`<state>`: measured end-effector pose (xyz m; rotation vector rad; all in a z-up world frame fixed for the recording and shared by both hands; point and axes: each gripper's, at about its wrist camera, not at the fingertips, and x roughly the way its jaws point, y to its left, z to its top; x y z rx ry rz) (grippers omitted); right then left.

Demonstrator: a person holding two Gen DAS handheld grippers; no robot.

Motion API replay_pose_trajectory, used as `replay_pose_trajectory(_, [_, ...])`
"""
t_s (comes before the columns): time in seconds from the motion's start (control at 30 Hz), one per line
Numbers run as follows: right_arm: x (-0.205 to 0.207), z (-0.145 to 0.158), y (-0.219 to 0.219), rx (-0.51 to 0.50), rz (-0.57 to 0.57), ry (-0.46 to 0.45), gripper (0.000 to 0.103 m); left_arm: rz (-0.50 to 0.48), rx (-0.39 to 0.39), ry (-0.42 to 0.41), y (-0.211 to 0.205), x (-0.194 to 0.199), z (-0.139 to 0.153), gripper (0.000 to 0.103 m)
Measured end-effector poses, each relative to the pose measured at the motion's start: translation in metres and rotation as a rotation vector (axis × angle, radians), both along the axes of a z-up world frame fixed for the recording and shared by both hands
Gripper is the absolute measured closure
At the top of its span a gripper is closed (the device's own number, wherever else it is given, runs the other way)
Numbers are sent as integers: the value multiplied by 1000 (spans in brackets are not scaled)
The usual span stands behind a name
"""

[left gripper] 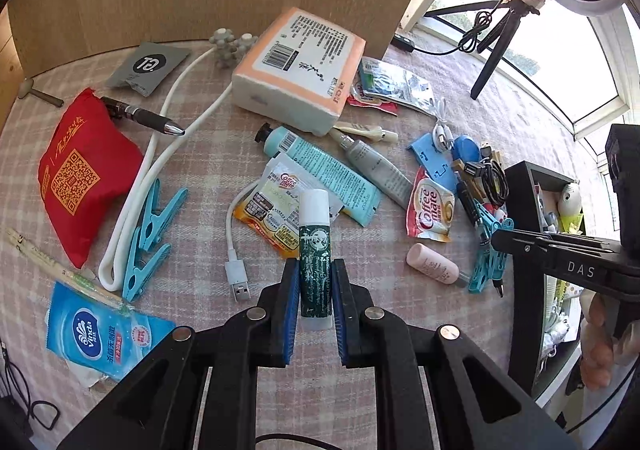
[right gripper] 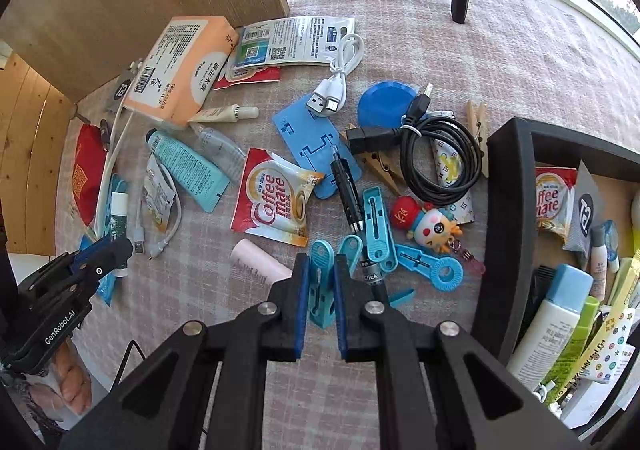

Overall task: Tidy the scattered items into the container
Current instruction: 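Carry the lip balm and blue clothespin over the tray and open both grippers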

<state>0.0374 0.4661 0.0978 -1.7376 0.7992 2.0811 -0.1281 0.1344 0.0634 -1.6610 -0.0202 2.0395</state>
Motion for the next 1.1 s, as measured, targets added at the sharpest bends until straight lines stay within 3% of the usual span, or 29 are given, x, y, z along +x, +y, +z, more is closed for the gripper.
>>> replay_pose_trajectory(0.07, [26, 27, 6, 1, -10, 22, 91, -25, 13, 8, 14, 6, 9, 89])
replay_pose_trajectory(0.1, [35, 40, -13, 3, -20, 32, 91, -42, 19, 14, 22, 10, 14, 89])
replay_pose_trajectory(0.17, [53, 47, -46, 21, -36, 48, 91, -78, 36, 21, 44, 19, 23, 89])
replay_pose_trajectory(0.2, [59, 50, -39, 35, -46, 52, 91, -100, 45, 23, 54, 25, 29, 89])
replay_pose_trajectory(0.27, [46, 27, -37, 60, -79, 55, 91, -146, 64, 28, 68, 39, 41, 89])
replay_pose_trajectory(0.6, [137, 29, 22, 126, -284, 54, 91, -384, 140, 10, 186, 122, 70, 89])
replay_pose_trajectory(0.83, [194, 40, 51, 185, -404, 35, 91, -493, 182, 13, 243, 169, 90, 89])
replay_pose_trajectory(0.87, [201, 42, 54, 183, -419, 49, 91, -494, 196, 14, 249, 173, 92, 83])
replay_pose_trajectory(0.9, [206, 43, 57, 177, -434, 58, 84, -495, 197, 14, 253, 176, 94, 61])
replay_pose_trajectory(0.93, [211, 44, 60, 172, -447, 54, 63, -494, 198, 13, 255, 178, 95, 49])
replay_pose_trajectory(0.97, [216, 45, 63, 175, -457, 57, 54, -491, 206, 17, 256, 179, 97, 40])
replay_pose_trajectory(1.0, [220, 47, 64, 187, -467, 67, 49, -487, 207, 28, 255, 180, 98, 41])
replay_pose_trajectory(1.1, [225, 51, 64, 208, -477, 75, 49, -481, 185, 53, 251, 179, 98, 42])
